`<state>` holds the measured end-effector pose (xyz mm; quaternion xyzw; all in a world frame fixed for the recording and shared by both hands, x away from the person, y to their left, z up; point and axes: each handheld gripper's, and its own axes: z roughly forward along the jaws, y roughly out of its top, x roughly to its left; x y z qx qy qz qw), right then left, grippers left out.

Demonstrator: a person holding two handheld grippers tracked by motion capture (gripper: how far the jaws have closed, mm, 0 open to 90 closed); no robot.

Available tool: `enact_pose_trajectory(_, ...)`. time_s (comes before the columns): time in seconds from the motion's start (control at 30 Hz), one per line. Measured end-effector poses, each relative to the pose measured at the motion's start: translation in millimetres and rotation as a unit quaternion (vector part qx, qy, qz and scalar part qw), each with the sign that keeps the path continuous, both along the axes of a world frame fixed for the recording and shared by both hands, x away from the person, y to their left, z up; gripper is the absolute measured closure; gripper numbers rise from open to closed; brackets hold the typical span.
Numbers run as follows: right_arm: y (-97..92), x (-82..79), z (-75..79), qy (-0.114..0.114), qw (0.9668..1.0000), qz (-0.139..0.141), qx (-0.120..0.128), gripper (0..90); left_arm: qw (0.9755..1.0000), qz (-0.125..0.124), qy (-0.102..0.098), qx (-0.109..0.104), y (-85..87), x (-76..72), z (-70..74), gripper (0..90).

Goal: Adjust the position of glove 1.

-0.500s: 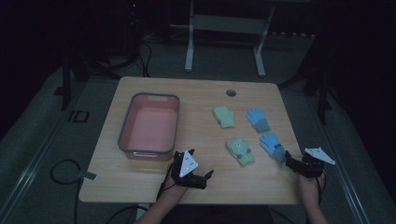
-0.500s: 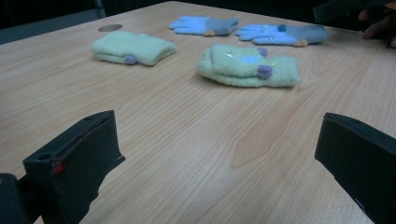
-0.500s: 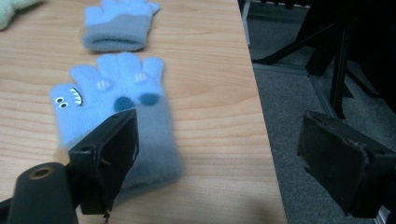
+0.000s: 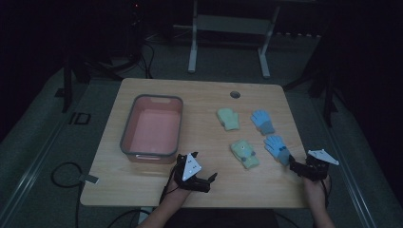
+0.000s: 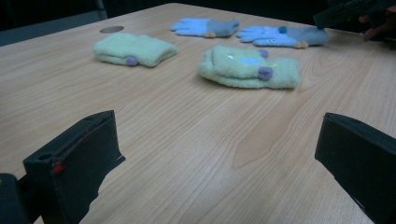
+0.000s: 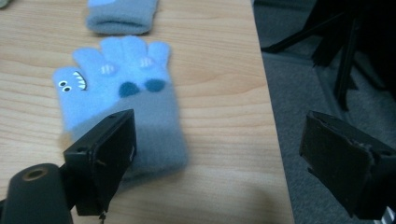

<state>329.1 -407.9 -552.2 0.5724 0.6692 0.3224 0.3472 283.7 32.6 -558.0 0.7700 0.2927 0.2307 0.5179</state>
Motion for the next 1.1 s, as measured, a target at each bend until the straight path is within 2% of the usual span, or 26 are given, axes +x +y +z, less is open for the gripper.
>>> enact_pose_trajectory(0.1,-0.2,-2.4,6.4,-0.004,1.0000,-0.002,-0.002,12.5,1.0000,-0.001,0.000,0.000,0.0,-0.1,0.0,0.0)
enact_pose_trajectory(0.13,-1.0,-2.3,9.9,0.007,1.0000,0.004,0.005,13.8,1.0000,-0.001,-0.001,0.001,-0.1,-0.1,0.0,0.0)
enact_pose_trajectory(0.2,-4.5,0.8,16.5,0.036,0.9981,0.028,0.042,13.5,1.0000,-0.002,-0.001,0.001,-0.1,-0.2,0.0,0.0)
enact_pose_trajectory(0.27,-4.4,0.1,22.3,0.030,0.9977,0.028,0.055,14.6,1.0000,-0.001,-0.002,0.001,-0.3,-0.4,0.0,0.0)
enact_pose_trajectory(0.3,-4.4,0.1,22.3,0.030,0.9977,0.028,0.055,14.6,1.0000,-0.001,-0.002,0.001,-0.3,-0.4,0.0,0.0)
enact_pose_trajectory(0.37,0.8,2.1,28.6,0.035,0.9983,0.030,0.036,12.9,1.0000,-0.001,-0.003,0.002,-0.2,-0.5,0.0,0.0)
enact_pose_trajectory(0.43,2.4,2.5,30.5,0.036,0.9982,0.031,0.037,11.9,1.0000,-0.001,-0.002,0.001,-0.2,-0.4,-0.1,0.0)
enact_pose_trajectory(0.47,4.6,2.8,35.5,0.029,0.9976,0.041,0.048,11.7,1.0000,-0.001,-0.001,0.000,0.0,-0.1,0.0,0.0)
enact_pose_trajectory(0.57,7.5,5.2,40.7,0.029,0.9977,0.043,0.043,11.7,1.0000,-0.002,0.001,0.000,0.3,0.3,0.1,0.0)
enact_pose_trajectory(0.63,9.4,7.6,46.5,0.022,0.9973,0.049,0.050,11.7,1.0000,-0.002,0.002,0.000,0.4,0.5,0.1,0.0)
enact_pose_trajectory(0.67,12.5,10.8,53.0,0.016,0.9964,0.061,0.056,11.2,1.0000,-0.003,0.001,0.000,0.2,0.3,0.1,0.0)
enact_pose_trajectory(0.7,12.5,10.8,53.0,0.016,0.9964,0.061,0.056,11.2,1.0000,-0.003,0.001,0.000,0.2,0.3,0.1,0.0)
enact_pose_trajectory(0.73,15.9,14.2,58.0,0.010,0.9959,0.072,0.053,11.5,1.0000,-0.003,0.000,0.001,0.1,0.2,0.1,0.0)
enact_pose_trajectory(0.93,27.9,25.2,68.1,0.006,0.9933,0.105,0.050,15.9,1.0000,-0.004,-0.002,0.001,-0.2,-0.1,0.0,0.0)
enact_pose_trajectory(1.1,36.7,33.5,70.7,0.006,0.9914,0.120,0.051,21.1,1.0000,-0.004,-0.001,0.000,0.0,0.0,0.0,0.0)
